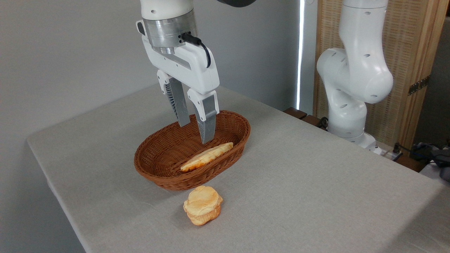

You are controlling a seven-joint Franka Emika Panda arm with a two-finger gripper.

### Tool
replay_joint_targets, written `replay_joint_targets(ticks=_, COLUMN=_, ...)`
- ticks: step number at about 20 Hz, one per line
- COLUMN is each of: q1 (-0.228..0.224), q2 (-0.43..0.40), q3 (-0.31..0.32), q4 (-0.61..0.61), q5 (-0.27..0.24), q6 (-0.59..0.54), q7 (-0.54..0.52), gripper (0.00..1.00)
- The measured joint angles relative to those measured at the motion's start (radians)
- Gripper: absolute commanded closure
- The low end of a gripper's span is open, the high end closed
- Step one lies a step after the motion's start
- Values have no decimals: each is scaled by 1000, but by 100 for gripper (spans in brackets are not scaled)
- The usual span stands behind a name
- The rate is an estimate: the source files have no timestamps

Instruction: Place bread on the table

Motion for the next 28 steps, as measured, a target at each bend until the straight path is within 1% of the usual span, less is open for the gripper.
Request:
replay_joint_targets(ticks=23, q1=-5, q2=4, q3=-11, q4=-1, q5=0, q6=-4, q7=0, gripper=0)
replay_joint_targets(ticks=25, q1=-9, q2=4, q3=-22, q4=-1, q5=0, q6=-23, q7=0, gripper=0)
replay_joint_targets(ticks=28, q1=-11, q2=14, q3=-63, q4=-2, q5=0, q6=-30, q7=0, gripper=0)
